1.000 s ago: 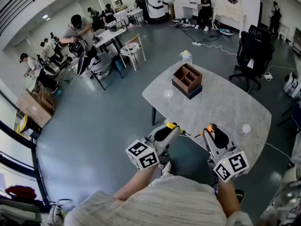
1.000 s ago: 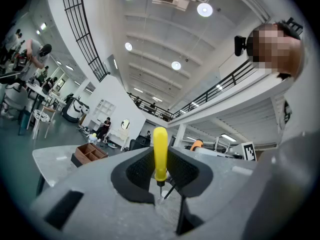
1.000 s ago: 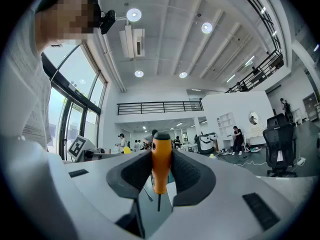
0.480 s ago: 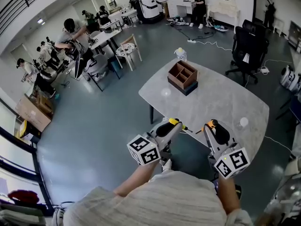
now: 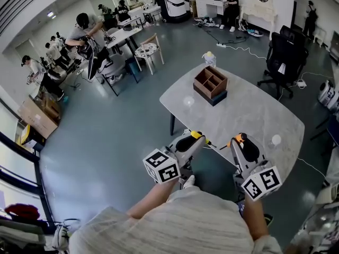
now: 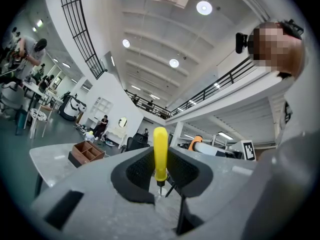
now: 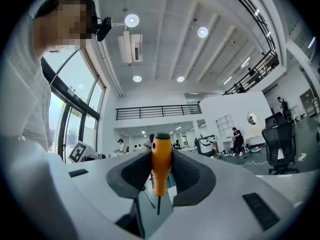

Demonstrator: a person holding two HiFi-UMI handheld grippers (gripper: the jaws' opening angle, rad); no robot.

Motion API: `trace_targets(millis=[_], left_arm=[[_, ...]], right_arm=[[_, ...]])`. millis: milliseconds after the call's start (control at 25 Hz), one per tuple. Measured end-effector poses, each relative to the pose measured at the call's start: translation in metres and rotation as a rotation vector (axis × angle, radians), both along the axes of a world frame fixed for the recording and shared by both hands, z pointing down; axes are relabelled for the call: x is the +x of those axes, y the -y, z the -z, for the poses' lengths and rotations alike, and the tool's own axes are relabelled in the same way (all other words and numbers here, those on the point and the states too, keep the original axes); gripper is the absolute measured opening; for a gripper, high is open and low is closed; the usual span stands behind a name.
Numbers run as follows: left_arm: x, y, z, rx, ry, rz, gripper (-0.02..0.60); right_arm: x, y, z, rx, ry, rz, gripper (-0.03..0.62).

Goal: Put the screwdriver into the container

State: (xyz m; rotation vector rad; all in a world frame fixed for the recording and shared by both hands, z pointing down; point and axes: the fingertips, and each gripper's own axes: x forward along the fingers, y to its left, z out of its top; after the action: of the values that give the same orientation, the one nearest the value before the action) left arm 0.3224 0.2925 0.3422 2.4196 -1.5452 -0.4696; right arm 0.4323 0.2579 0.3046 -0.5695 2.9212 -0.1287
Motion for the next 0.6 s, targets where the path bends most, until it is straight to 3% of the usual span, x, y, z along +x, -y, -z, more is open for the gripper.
trace_targets(millis=[600], left_arm=[[-0.043, 0.023, -0.011, -0.01, -0.046, 0.016, 0.083]], right_arm=[[-0.045, 0.023, -0.001, -0.024, -0.014, 0.013, 0.12]])
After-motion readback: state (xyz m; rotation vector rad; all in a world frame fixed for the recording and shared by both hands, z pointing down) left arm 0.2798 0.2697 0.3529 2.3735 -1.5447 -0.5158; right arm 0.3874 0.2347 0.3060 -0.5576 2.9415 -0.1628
